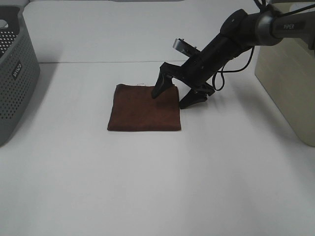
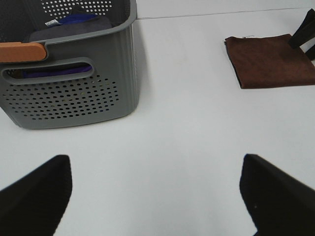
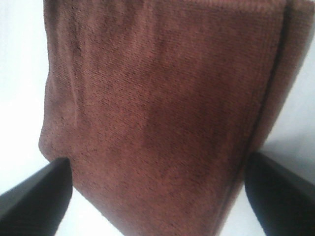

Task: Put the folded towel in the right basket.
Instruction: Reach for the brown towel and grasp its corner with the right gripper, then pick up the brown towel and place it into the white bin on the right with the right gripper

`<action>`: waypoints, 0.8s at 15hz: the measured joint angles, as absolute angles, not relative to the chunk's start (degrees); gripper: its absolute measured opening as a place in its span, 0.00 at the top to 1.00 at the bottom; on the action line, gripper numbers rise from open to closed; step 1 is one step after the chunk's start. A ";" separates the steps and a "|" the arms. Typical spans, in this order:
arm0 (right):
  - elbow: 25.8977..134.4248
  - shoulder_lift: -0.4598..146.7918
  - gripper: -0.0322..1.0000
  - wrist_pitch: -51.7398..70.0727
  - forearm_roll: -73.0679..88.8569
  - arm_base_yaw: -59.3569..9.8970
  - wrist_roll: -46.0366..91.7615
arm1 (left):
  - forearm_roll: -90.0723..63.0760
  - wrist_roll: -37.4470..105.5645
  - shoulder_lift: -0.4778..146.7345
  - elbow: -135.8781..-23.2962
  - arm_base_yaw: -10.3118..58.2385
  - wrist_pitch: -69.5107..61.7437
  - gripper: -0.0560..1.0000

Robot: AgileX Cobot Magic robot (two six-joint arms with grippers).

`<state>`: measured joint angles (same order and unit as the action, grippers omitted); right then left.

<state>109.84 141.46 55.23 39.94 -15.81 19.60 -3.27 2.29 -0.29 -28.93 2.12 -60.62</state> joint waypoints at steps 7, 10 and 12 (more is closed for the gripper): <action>109.95 143.01 0.90 50.08 39.76 -20.45 18.28 | -3.27 2.29 -0.29 -28.93 2.12 -60.62 0.12; 110.18 143.01 0.96 50.25 39.65 -20.45 17.02 | -3.27 2.29 -0.29 -28.93 2.12 -60.62 0.12; 112.93 142.84 0.96 54.83 38.73 -20.45 16.62 | -3.27 2.29 -0.29 -28.93 2.12 -60.62 0.12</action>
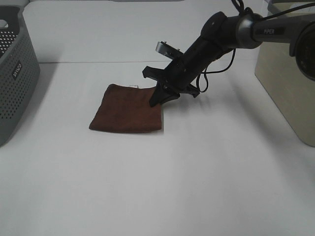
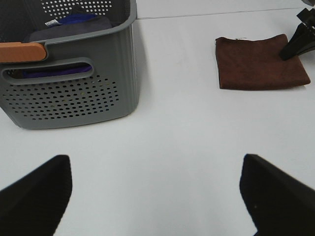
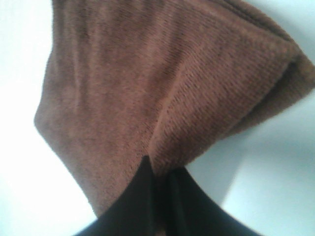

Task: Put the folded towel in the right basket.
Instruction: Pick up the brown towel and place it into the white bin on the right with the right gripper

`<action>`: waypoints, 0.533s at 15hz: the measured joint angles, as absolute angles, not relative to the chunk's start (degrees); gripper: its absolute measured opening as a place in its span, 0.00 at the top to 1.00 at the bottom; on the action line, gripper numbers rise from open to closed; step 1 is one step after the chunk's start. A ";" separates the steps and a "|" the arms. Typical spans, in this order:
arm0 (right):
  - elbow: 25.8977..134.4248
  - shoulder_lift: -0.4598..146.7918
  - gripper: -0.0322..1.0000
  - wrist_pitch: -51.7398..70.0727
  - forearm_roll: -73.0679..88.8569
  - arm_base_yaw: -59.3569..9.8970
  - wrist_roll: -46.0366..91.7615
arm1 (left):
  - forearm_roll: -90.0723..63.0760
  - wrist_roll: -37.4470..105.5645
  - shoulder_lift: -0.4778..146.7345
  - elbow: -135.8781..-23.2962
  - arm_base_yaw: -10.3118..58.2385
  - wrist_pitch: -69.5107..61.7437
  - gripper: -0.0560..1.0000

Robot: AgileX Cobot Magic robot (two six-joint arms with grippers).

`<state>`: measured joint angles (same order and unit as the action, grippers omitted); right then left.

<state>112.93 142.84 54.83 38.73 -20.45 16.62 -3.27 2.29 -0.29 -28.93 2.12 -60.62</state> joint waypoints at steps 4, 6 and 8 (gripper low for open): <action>118.49 134.76 0.96 64.17 32.09 -20.45 14.55 | -3.27 2.29 -0.29 -28.93 2.12 -60.62 0.12; 120.15 128.74 0.96 66.86 26.13 -20.45 11.63 | -3.27 2.29 -0.29 -28.93 2.12 -60.62 0.12; 121.07 123.42 0.96 69.10 19.82 -20.45 10.71 | -3.27 2.29 -0.29 -28.93 2.12 -60.62 0.12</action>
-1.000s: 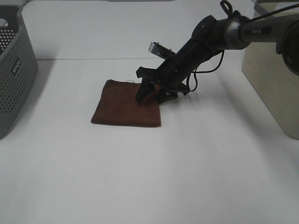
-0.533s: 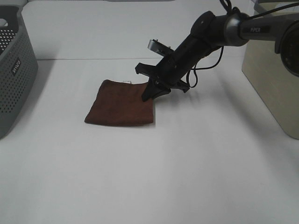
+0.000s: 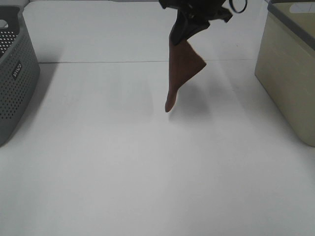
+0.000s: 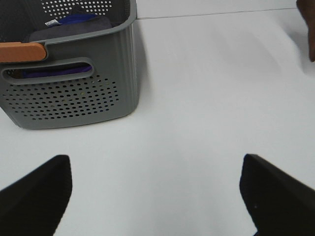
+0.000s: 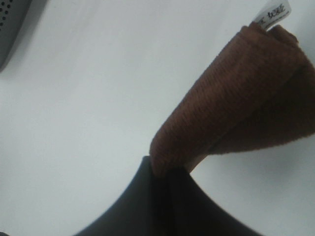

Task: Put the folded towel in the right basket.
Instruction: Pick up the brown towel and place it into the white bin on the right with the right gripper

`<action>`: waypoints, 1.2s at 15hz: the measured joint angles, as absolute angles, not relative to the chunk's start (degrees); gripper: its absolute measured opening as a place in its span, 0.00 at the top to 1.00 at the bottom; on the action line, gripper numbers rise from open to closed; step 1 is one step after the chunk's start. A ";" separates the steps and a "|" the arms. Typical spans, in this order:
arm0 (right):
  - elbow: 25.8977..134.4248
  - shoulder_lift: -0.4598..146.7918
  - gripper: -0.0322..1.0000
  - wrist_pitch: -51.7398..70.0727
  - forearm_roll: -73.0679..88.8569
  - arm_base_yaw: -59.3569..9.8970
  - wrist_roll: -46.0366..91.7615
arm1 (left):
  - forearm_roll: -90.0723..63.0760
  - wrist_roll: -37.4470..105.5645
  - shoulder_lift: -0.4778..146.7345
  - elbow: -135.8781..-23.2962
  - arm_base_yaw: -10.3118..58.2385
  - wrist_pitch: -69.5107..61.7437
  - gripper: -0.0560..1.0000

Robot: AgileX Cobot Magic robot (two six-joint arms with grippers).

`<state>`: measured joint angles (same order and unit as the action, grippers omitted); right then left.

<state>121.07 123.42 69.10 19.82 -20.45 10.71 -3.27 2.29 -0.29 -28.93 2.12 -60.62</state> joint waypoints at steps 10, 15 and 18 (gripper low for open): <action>121.93 106.46 0.96 69.61 4.87 -1.38 9.11 | -3.27 2.29 -0.29 -28.93 2.12 -60.62 0.12; 122.04 108.00 0.96 69.61 5.90 10.89 10.77 | -3.27 2.29 -0.29 -28.93 2.12 -60.62 0.12; 122.10 113.33 0.96 69.61 9.22 15.13 10.71 | -3.27 2.29 -0.29 -28.93 2.12 -60.62 0.12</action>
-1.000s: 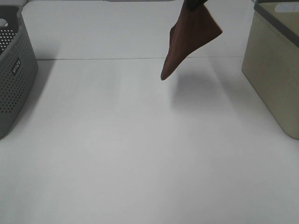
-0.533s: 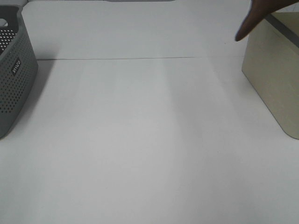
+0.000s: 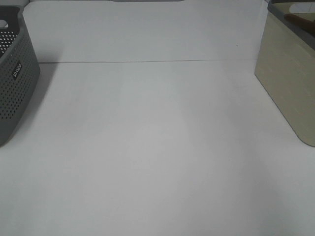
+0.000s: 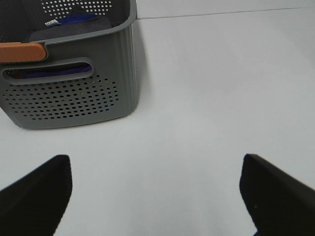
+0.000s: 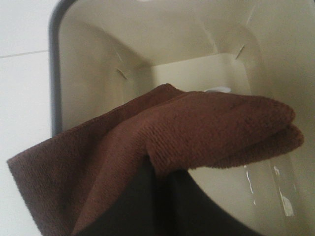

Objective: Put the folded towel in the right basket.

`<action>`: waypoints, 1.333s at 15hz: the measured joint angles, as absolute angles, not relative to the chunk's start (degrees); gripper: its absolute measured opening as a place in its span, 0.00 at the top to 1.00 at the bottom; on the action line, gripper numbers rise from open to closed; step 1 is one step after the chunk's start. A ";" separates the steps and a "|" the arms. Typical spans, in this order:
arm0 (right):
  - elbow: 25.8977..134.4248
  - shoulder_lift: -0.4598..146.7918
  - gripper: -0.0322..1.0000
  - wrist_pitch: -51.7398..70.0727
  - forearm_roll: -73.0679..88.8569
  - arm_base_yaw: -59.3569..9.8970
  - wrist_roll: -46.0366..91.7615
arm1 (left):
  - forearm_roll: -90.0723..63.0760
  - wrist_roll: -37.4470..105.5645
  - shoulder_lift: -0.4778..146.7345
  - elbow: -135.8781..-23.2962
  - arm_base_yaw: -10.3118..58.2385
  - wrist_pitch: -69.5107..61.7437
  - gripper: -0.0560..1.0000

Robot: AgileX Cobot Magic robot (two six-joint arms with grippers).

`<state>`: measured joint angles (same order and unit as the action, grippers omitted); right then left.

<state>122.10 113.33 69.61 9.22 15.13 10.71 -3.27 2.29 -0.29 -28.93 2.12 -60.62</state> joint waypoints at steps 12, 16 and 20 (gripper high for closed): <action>122.10 113.96 0.13 69.67 13.98 16.16 4.64 | -3.27 2.29 -0.29 -28.93 2.12 -60.62 0.12; 121.93 105.60 0.13 69.44 22.75 13.75 7.79 | -3.27 2.29 -0.29 -28.93 2.12 -60.62 0.12; 110.70 93.62 0.13 69.39 14.67 4.01 8.14 | -3.27 2.29 -0.29 -28.93 2.12 -60.62 0.12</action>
<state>110.70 93.62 69.39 14.67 4.01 8.14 -3.27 2.29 -0.29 -28.93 2.12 -60.62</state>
